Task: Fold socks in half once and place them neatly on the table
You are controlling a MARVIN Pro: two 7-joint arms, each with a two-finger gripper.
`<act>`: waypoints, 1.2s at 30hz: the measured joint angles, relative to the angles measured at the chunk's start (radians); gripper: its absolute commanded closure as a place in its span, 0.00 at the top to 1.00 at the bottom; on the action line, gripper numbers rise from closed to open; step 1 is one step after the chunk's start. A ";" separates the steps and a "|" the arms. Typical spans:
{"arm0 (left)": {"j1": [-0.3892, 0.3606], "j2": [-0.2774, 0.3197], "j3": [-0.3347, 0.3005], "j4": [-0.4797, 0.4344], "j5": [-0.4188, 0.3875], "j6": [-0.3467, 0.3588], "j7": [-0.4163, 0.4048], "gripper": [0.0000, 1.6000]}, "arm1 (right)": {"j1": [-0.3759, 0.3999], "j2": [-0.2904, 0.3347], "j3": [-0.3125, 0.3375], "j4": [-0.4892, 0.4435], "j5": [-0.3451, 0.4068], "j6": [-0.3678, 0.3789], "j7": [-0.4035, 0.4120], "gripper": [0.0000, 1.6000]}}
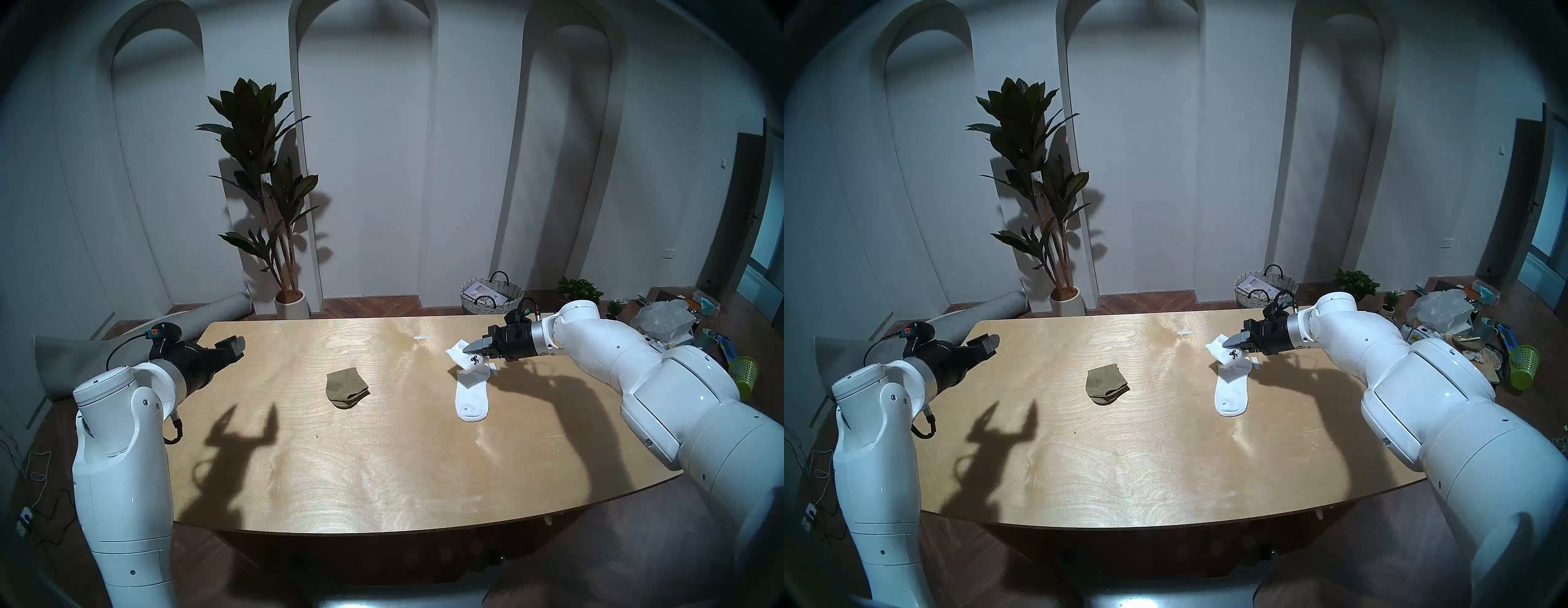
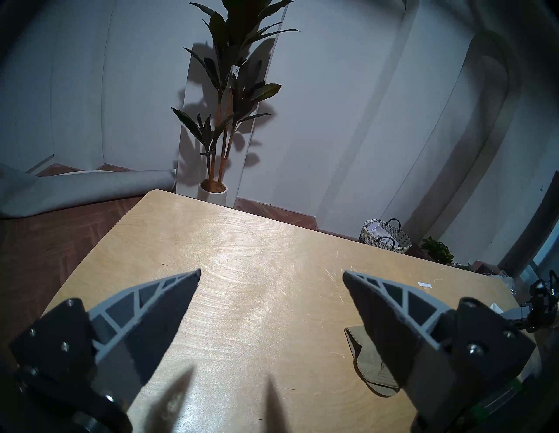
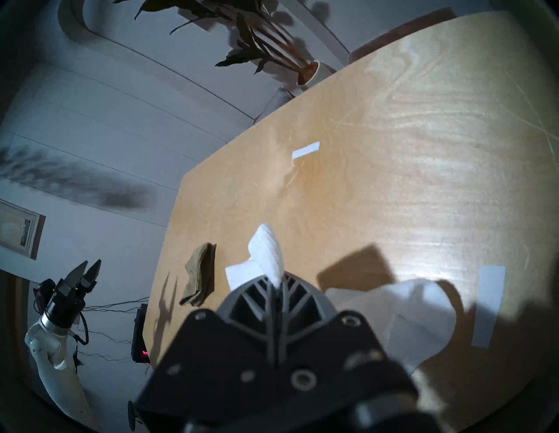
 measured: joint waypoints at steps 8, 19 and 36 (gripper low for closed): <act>0.003 -0.004 0.005 -0.008 -0.001 -0.007 -0.001 1.00 | -0.017 0.013 -0.039 -0.020 -0.031 -0.017 0.016 0.00; 0.020 -0.004 -0.003 -0.025 -0.001 -0.014 -0.003 1.00 | -0.032 0.027 -0.091 -0.065 -0.061 -0.029 0.029 0.00; 0.077 -0.024 -0.009 -0.090 -0.002 -0.036 -0.018 1.00 | -0.034 0.096 -0.157 -0.195 -0.064 -0.079 0.079 0.00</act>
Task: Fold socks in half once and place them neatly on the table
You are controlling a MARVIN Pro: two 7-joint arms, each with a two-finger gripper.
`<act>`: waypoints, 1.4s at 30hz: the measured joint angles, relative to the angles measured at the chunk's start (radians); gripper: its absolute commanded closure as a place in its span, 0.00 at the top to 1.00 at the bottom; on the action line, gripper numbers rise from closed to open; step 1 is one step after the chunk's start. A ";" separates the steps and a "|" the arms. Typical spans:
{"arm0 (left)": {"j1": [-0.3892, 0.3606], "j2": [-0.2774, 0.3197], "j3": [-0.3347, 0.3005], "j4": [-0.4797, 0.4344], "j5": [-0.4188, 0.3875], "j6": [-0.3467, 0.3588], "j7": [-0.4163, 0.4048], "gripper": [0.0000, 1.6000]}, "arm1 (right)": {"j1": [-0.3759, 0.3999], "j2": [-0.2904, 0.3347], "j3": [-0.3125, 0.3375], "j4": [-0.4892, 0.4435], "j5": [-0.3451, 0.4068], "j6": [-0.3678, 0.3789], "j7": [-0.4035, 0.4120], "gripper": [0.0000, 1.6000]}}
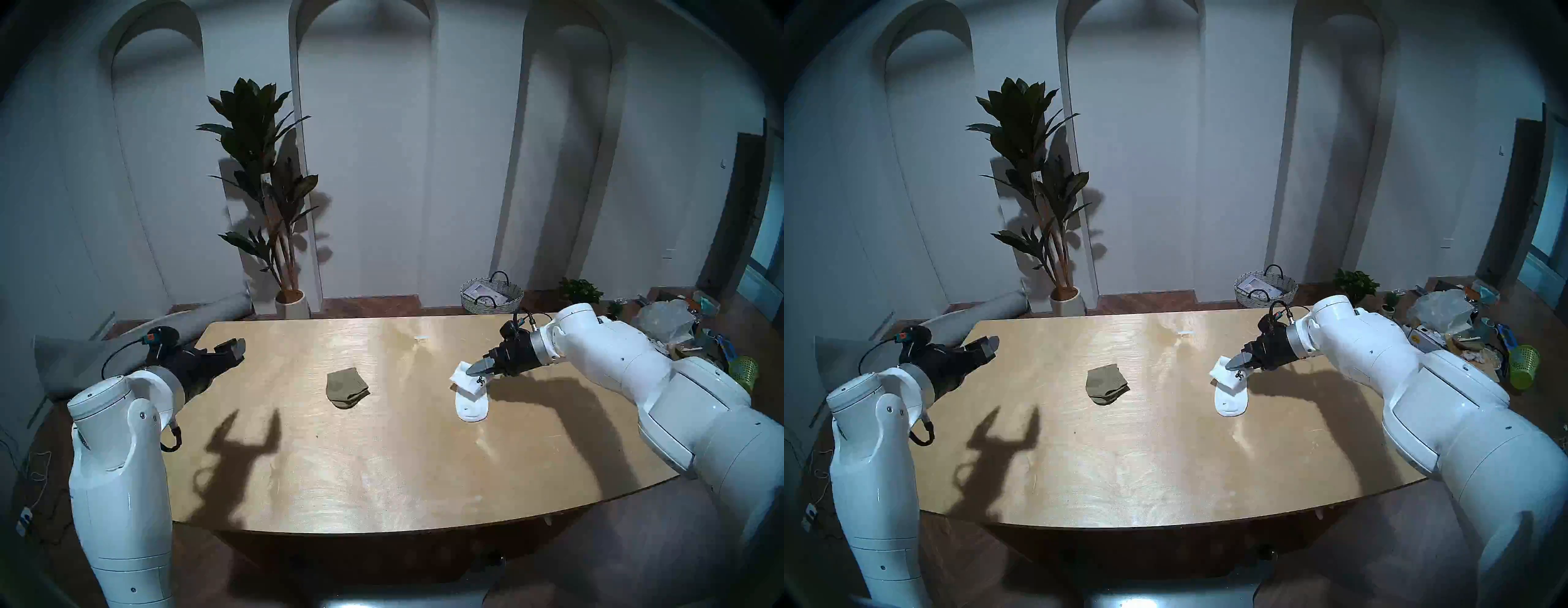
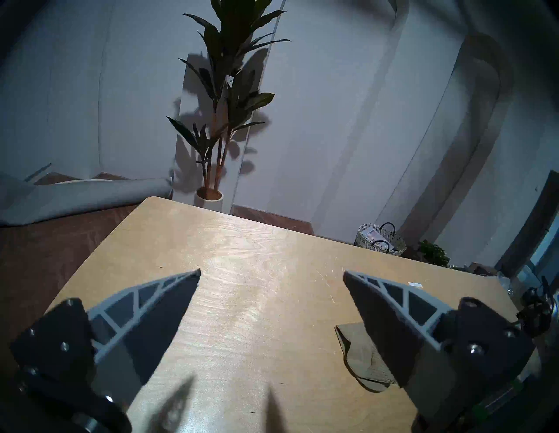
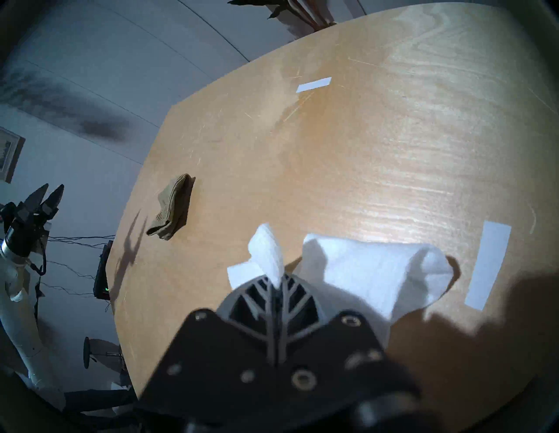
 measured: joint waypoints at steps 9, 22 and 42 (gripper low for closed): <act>0.044 -0.016 0.019 -0.056 0.003 -0.015 -0.011 1.00 | -0.065 0.026 -0.054 -0.052 0.014 -0.050 0.049 0.00; 0.090 -0.024 0.037 -0.095 0.029 -0.031 -0.021 1.00 | -0.153 0.043 -0.030 -0.027 0.110 -0.190 0.191 0.00; 0.070 -0.018 0.064 -0.075 0.050 -0.050 -0.033 1.00 | -0.217 0.085 0.049 -0.053 0.098 -0.476 0.315 0.00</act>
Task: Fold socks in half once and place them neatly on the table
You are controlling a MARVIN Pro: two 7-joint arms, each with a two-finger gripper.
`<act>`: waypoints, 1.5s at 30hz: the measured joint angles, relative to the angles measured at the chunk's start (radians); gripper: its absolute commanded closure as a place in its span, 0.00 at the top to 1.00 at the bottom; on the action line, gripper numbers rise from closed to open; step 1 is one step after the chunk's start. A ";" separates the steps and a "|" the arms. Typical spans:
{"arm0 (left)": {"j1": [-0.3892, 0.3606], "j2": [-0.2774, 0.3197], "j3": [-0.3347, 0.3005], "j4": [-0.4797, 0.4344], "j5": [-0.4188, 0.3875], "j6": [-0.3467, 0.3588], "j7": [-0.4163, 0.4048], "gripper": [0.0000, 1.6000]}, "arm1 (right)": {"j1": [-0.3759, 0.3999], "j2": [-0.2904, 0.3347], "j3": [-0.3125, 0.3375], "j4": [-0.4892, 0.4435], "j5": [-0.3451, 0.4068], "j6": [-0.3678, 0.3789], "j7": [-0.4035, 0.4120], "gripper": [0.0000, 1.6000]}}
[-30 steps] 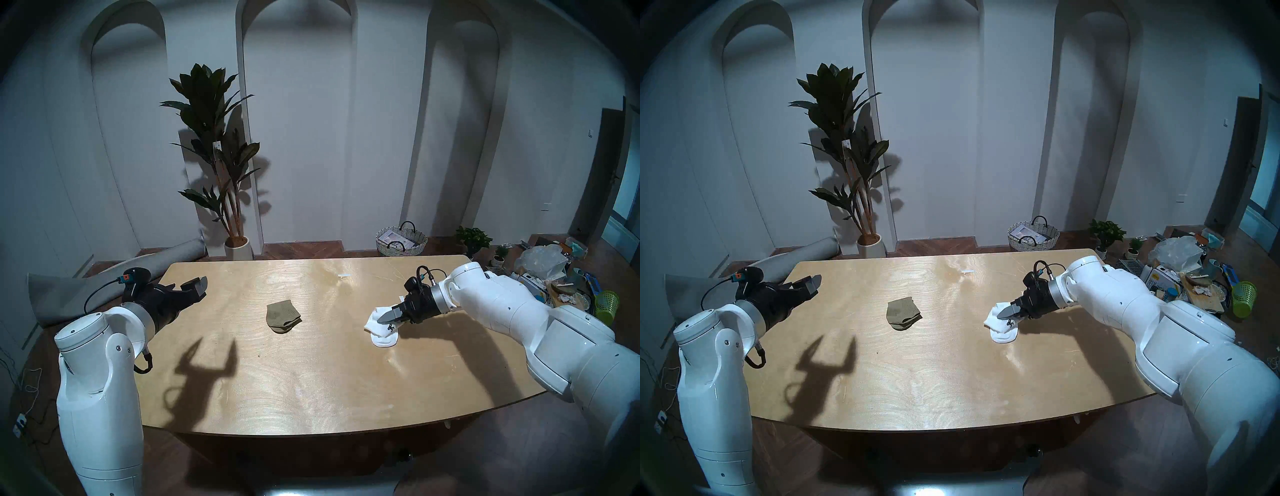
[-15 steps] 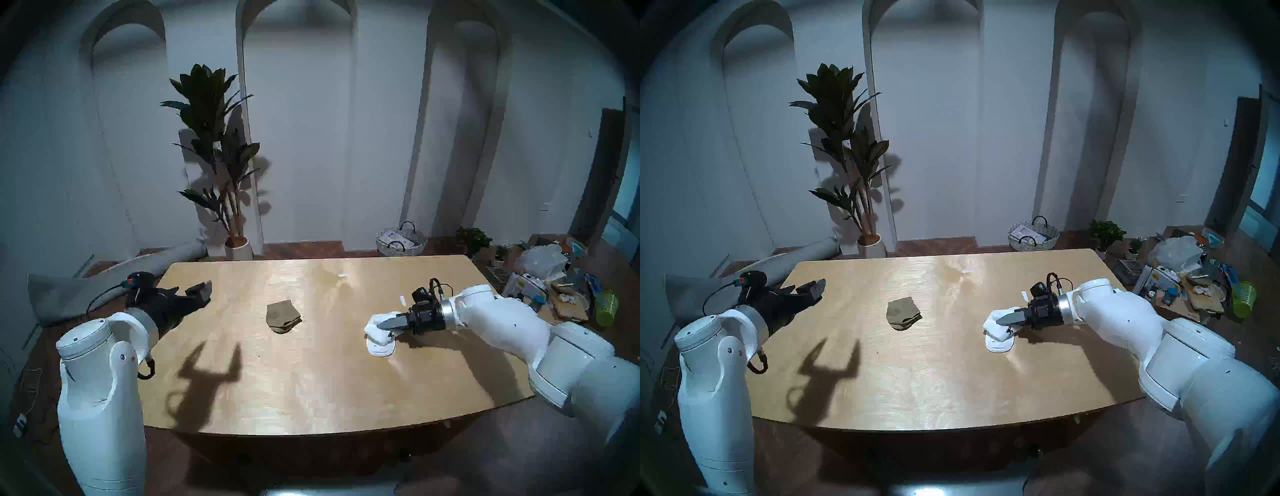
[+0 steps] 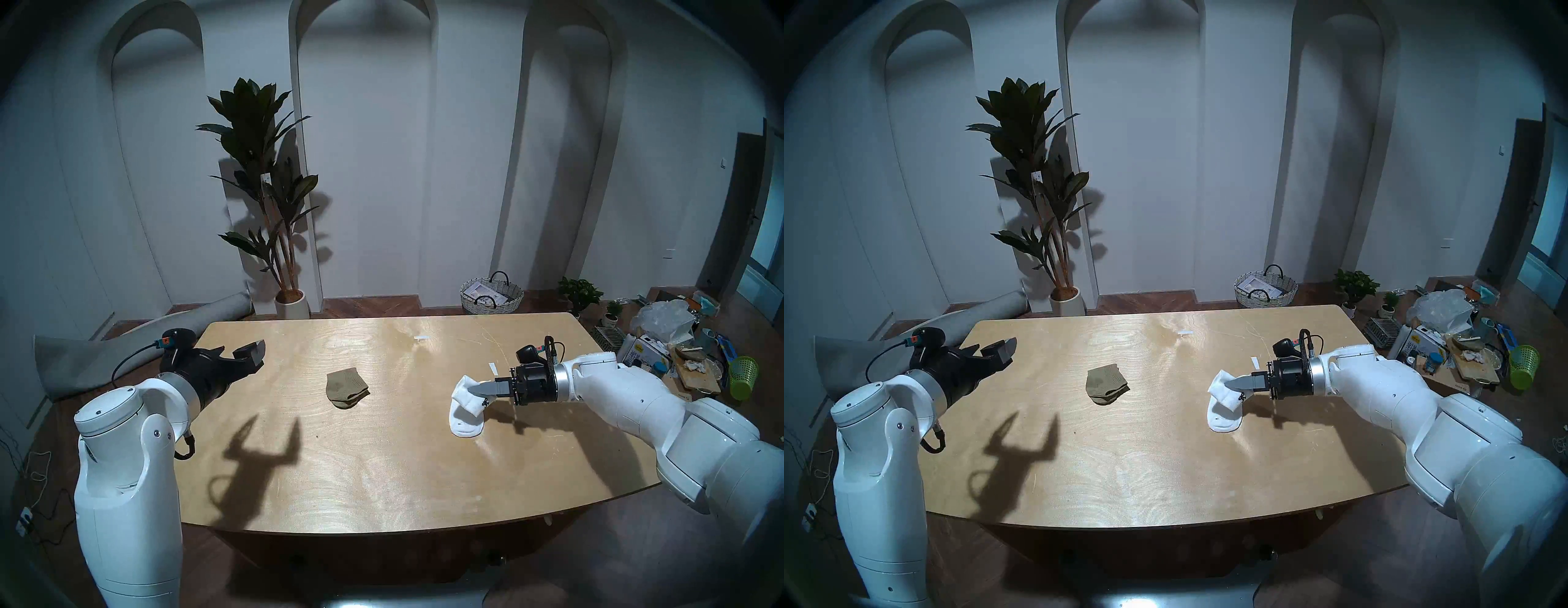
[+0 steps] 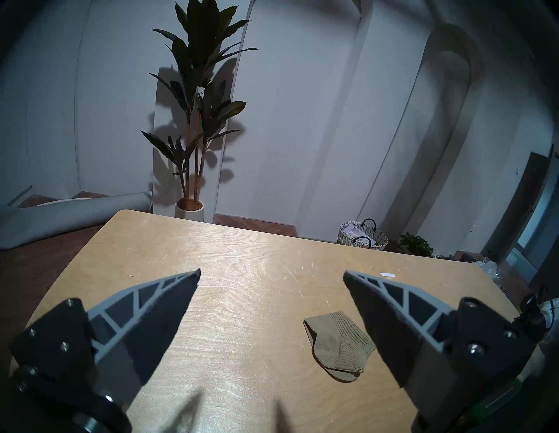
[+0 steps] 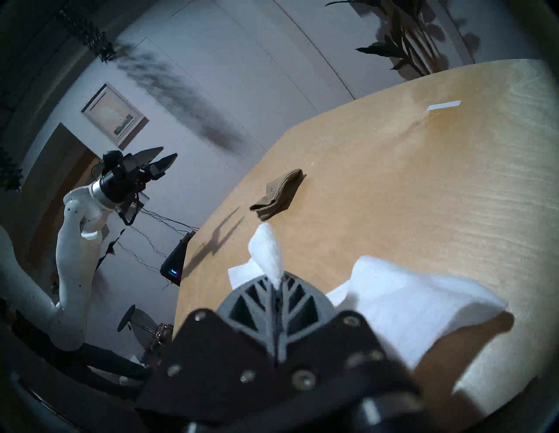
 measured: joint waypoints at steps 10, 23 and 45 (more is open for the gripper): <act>0.002 0.000 -0.011 0.017 0.004 -0.001 -0.002 1.00 | -0.087 -0.013 0.072 -0.015 -0.004 -0.164 -0.088 0.00; 0.003 -0.004 -0.024 0.026 -0.006 -0.005 -0.012 1.00 | -0.181 -0.028 0.224 -0.074 0.032 -0.374 -0.139 0.00; 0.030 -0.040 -0.041 0.032 -0.030 -0.031 -0.024 1.00 | -0.225 0.073 0.372 -0.260 -0.200 -0.736 -0.085 0.00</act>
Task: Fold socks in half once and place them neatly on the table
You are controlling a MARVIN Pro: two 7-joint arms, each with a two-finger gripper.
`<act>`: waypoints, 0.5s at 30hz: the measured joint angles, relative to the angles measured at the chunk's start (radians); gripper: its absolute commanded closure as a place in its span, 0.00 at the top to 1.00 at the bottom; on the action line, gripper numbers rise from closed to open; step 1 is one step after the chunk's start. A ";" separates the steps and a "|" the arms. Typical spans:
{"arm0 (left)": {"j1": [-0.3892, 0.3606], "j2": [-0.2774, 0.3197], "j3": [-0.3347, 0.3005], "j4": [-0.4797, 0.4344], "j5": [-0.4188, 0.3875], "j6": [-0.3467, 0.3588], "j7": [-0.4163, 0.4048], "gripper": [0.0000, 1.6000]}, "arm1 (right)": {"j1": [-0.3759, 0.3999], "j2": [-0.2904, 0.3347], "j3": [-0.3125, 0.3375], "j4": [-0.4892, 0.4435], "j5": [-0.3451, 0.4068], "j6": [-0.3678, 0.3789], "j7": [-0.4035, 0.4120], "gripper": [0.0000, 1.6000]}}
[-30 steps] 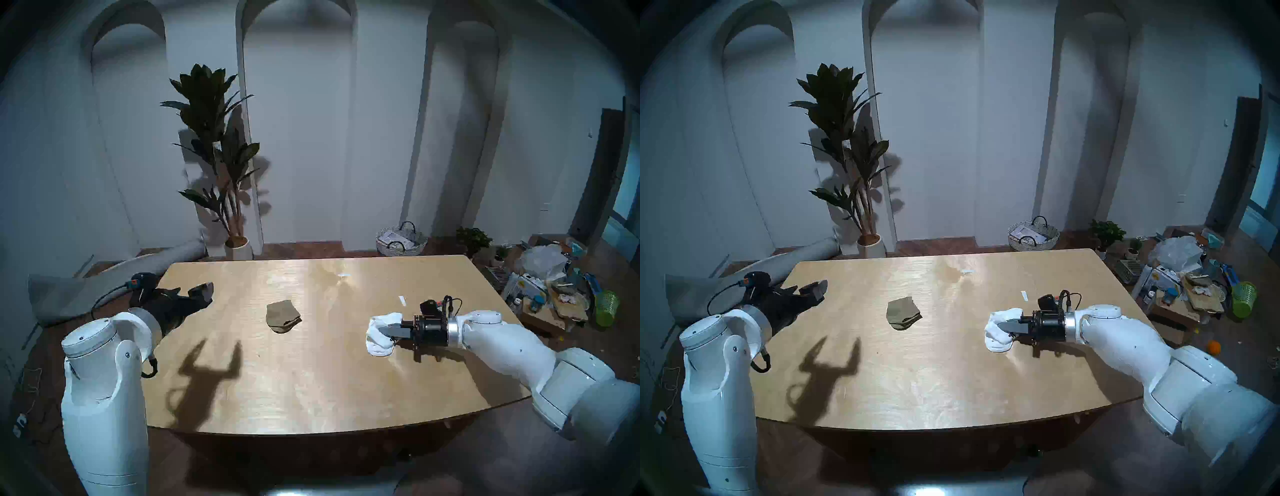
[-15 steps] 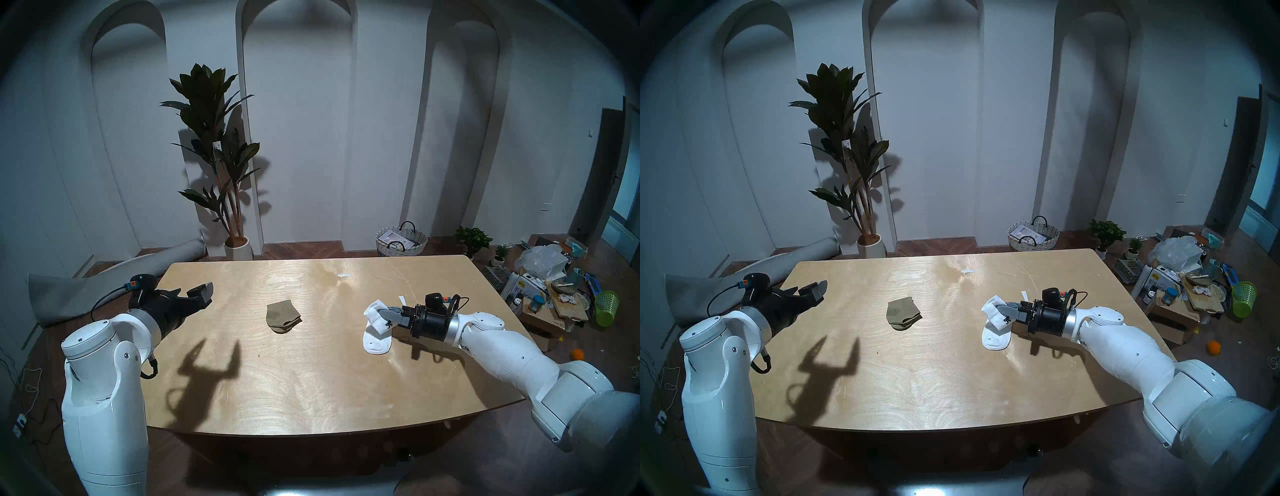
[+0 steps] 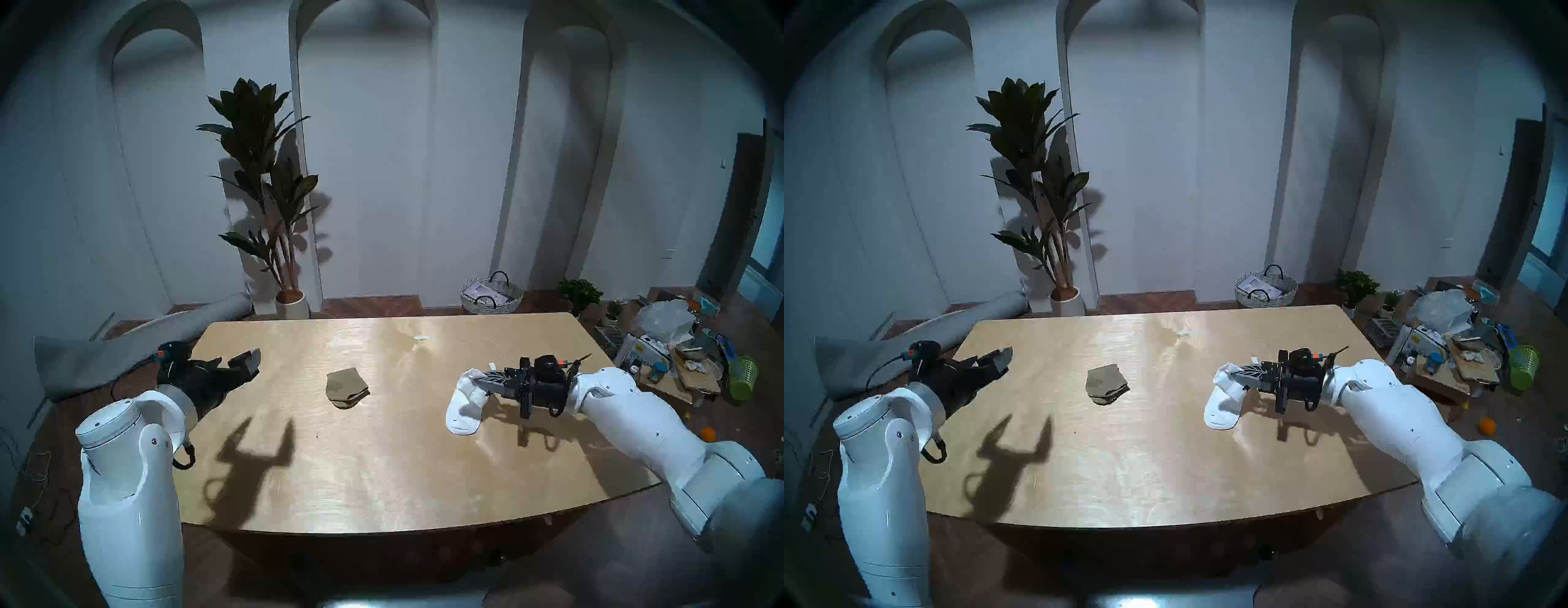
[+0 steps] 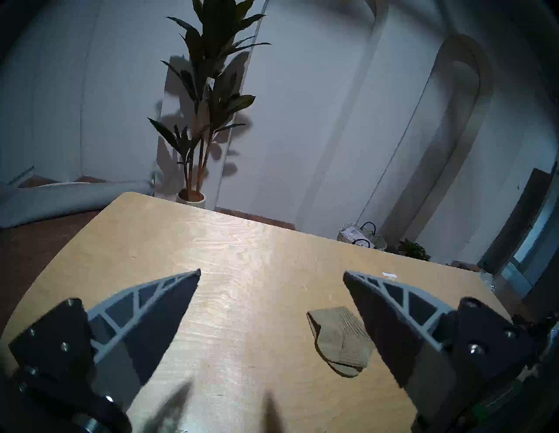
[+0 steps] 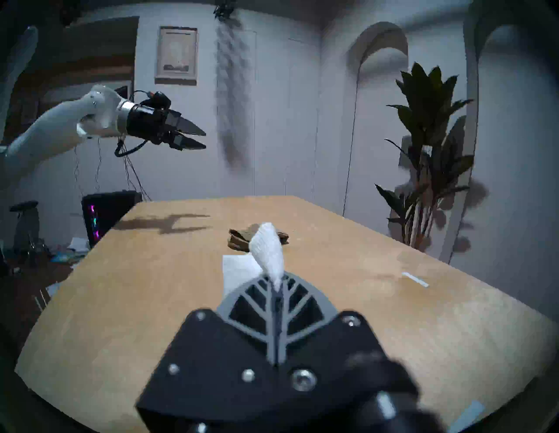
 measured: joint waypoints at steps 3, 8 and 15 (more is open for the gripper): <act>0.007 -0.004 -0.002 0.000 -0.001 -0.006 -0.002 1.00 | -0.012 0.008 0.014 -0.021 -0.039 -0.048 0.004 0.00; 0.017 -0.011 -0.003 -0.002 -0.003 -0.014 -0.005 1.00 | -0.038 0.019 0.034 -0.063 -0.127 -0.131 -0.057 0.00; 0.036 -0.023 -0.004 -0.014 -0.006 -0.027 -0.010 1.00 | -0.069 0.014 0.050 -0.088 -0.268 -0.252 -0.181 0.00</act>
